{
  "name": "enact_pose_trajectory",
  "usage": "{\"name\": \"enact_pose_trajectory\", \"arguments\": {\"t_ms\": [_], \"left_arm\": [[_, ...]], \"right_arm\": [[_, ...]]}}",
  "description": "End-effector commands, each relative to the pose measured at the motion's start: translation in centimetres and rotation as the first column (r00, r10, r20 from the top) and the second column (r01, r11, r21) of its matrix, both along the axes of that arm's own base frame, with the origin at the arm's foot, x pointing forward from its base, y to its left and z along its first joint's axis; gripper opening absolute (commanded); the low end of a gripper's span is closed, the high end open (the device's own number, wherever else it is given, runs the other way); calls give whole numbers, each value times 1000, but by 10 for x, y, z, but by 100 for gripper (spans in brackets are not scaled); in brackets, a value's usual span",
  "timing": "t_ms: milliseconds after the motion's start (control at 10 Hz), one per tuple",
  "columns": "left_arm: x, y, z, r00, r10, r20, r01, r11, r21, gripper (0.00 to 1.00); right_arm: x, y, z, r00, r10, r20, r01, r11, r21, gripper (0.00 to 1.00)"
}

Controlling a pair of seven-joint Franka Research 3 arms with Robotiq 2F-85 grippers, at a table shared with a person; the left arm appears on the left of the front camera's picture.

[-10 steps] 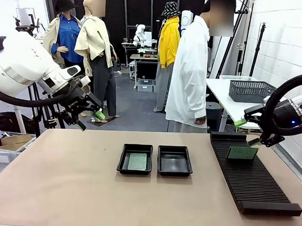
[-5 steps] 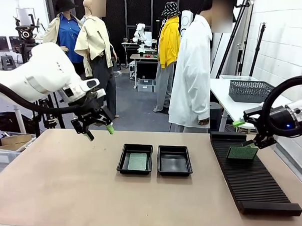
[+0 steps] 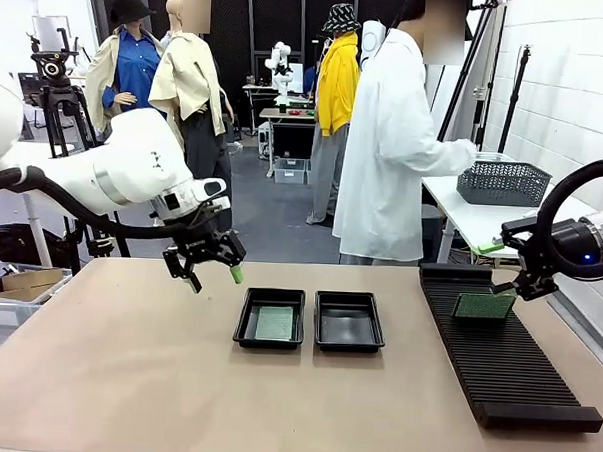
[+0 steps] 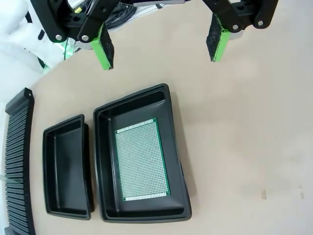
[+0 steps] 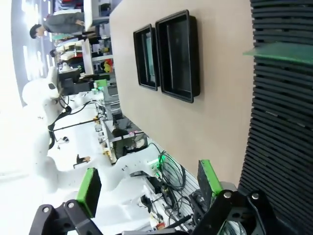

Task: Inspect and transfer BCBs to ESD trays.
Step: Pick up the ESD tray and place it on the left side of the table.

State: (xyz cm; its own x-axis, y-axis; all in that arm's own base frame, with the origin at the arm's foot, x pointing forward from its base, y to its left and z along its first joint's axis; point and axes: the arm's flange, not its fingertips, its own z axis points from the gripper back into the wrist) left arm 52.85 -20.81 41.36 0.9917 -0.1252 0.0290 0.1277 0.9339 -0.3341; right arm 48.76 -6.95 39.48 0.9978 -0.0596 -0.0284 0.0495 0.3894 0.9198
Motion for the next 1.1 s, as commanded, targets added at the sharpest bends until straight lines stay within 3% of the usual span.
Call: {"name": "enact_pose_trajectory", "arguments": {"t_ms": [0, 300, 500, 1000], "left_arm": [[4, -17, -5, 1000, 11, 7, -11, 999, 53, 100], [12, -29, -29, 999, 15, 32, -19, 994, 107, 100], [24, -34, -49, 997, -8, 78, -5, 987, 162, 100], [45, -42, -90, 990, -57, 131, 41, 992, 120, 100]], "right_arm": [[14, -11, -8, 998, 34, 52, -39, 995, 95, 100], [13, -15, -10, 997, 53, 65, -62, 985, 158, 100], [11, -10, -11, 999, 34, 30, -37, 995, 89, 100], [11, -10, -11, 999, 34, 30, -37, 995, 89, 100]]}}
